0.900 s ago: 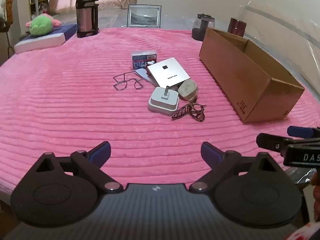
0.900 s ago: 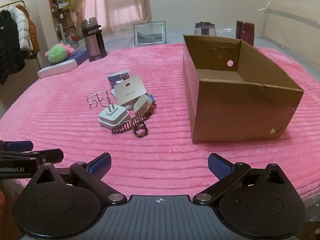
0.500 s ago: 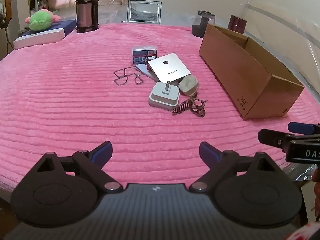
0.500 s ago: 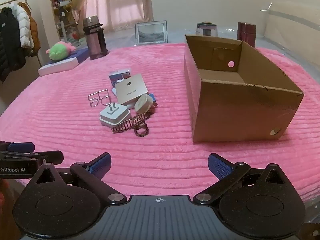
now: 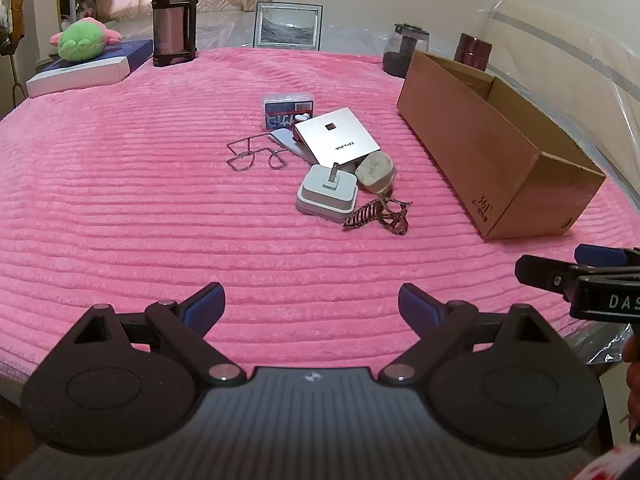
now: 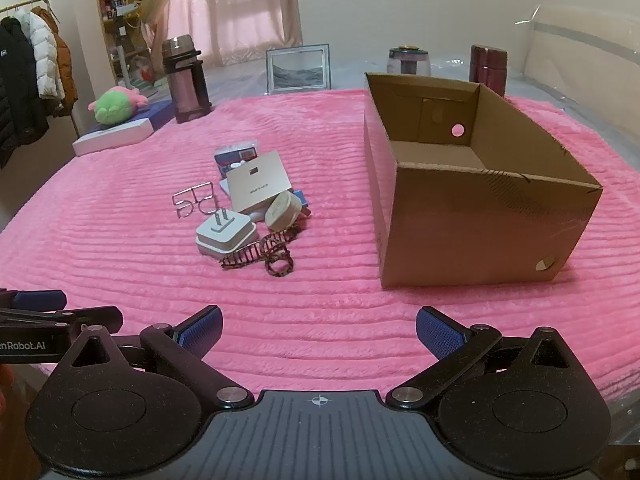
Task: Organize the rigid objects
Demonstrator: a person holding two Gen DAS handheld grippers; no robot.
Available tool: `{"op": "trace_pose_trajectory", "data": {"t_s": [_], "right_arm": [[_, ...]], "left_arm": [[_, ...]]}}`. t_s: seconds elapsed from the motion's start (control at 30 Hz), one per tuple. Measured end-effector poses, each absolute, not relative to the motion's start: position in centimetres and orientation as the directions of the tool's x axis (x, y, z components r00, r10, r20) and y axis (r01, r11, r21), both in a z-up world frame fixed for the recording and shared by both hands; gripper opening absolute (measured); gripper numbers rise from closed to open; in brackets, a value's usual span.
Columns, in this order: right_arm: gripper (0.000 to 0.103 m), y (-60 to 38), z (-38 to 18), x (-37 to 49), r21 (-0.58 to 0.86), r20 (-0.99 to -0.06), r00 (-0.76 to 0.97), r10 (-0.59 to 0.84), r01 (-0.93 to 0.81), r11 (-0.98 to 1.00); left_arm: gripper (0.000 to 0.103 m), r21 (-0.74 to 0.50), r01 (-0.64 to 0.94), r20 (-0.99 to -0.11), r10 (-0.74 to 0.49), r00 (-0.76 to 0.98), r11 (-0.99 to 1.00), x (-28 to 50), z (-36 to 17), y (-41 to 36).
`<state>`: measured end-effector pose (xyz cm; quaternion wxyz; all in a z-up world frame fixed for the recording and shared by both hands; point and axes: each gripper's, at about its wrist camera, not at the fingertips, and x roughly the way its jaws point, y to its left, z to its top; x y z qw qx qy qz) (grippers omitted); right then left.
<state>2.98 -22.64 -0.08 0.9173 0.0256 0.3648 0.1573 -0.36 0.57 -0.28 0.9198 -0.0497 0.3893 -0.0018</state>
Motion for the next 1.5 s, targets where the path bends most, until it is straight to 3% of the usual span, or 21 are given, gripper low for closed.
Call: {"op": "trace_pose_trajectory", "data": {"t_s": [1.5], "right_arm": [[0.101,-21.9,-1.6,3.5,0.166,-0.678,0.666,0.311,-0.274,0.947]], "left_arm": [[0.091,-0.115,-0.036,-0.727,-0.059,0.684,0.993,-0.2,-1.3,1.0]]}}
